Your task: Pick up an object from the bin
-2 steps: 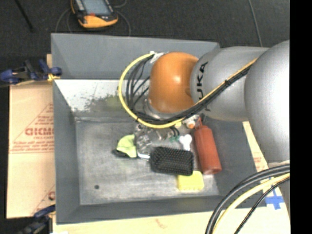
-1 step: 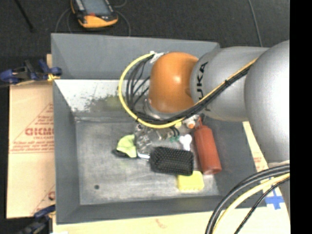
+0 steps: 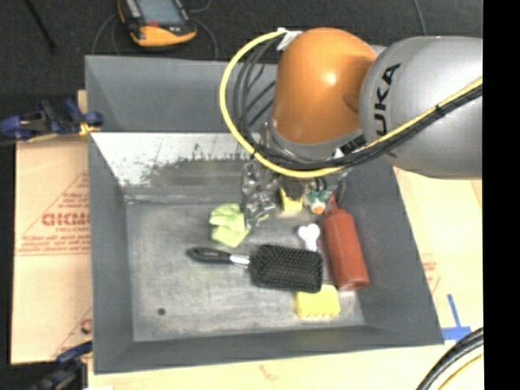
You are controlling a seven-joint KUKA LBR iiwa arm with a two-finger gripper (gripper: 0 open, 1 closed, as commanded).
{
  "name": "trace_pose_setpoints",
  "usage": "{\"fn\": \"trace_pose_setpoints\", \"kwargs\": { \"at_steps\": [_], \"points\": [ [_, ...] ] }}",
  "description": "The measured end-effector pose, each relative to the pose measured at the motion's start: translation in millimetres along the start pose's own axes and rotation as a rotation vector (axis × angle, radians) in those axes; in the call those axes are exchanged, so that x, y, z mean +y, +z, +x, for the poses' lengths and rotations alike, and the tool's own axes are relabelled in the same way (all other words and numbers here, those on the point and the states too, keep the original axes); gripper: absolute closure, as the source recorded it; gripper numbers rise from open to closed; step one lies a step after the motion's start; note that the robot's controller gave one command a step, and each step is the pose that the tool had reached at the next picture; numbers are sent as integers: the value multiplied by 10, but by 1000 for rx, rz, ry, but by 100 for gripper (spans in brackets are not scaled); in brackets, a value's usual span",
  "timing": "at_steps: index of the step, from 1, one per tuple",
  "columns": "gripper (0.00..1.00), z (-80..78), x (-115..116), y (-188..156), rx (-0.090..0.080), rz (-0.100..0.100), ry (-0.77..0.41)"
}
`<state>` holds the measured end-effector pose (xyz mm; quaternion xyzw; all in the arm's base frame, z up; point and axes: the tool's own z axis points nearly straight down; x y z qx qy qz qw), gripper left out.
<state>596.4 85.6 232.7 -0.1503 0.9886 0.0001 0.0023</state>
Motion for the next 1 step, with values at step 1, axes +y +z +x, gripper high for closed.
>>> {"fn": "trace_pose_setpoints", "kwargs": {
  "at_steps": [1],
  "points": [
    [100, 0, 0, 0, 0, 0, 0]
  ]
}}
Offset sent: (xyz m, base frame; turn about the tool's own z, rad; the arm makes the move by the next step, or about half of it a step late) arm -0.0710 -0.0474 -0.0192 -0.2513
